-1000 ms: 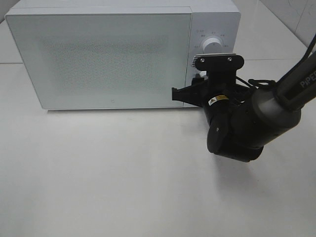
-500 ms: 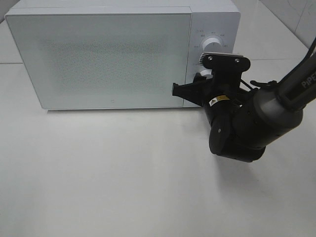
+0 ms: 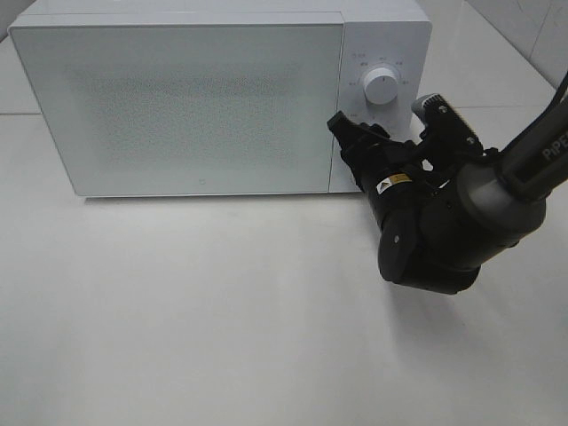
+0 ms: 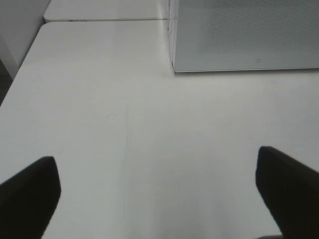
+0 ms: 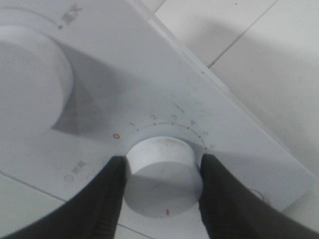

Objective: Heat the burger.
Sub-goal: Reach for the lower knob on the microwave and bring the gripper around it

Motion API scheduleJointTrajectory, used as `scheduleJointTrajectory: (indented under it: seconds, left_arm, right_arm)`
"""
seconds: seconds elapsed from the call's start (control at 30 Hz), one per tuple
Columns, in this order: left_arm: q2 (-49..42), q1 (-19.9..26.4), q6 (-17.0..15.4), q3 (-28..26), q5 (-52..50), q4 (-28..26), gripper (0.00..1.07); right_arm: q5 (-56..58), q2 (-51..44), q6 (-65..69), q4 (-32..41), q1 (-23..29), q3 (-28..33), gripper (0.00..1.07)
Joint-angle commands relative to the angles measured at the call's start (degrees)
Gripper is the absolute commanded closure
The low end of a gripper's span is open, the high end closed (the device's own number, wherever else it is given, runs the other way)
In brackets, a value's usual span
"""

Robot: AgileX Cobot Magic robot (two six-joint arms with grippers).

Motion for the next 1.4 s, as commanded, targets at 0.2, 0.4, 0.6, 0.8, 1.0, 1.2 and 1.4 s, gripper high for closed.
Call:
scheduleJointTrajectory:
  seconds: [0.2,0.4,0.6,0.8,1.0,1.2,1.4]
  left_arm:
    - [-1.38,0.06,-0.4,0.23,-0.8,-0.34,0.06]
    - [-1.38,0.06,-0.4,0.23,-0.8,-0.34,0.06]
    - [-1.38,0.06,-0.4,0.23,-0.8,-0.34,0.06]
    - [-1.38,0.06,-0.4,0.23,-0.8,-0.34,0.06]
    - [-1.38,0.06,-0.4,0.23,-0.8,-0.34,0.06]
    - [-1.38,0.06,-0.4,0.23,-0.8,-0.34,0.06]
    - [-1.38,0.06,-0.4,0.23,-0.8,-0.34,0.06]
  right_arm:
    - [-0.4,-0.4,25.04,-5.44,0.11,-1.6,1.07]
    - [-0.34,-0.4,42.06,-4.53,0.11,-1.6,1.07]
    - [-0.11,-0.4,51.51,-4.24,0.11,-1.6,1.07]
    - [-0.34,-0.4,51.28,-4.24,0.11,-1.6,1.07]
    - [-0.34,-0.4,49.9,-4.13,0.11,-1.6,1.07]
    - [-0.8,-0.4,48.93,-3.55,0.11,-1.6,1.03]
    - [-0.63,-0.4,47.56,-2.58,0.11,-1.49,0.96]
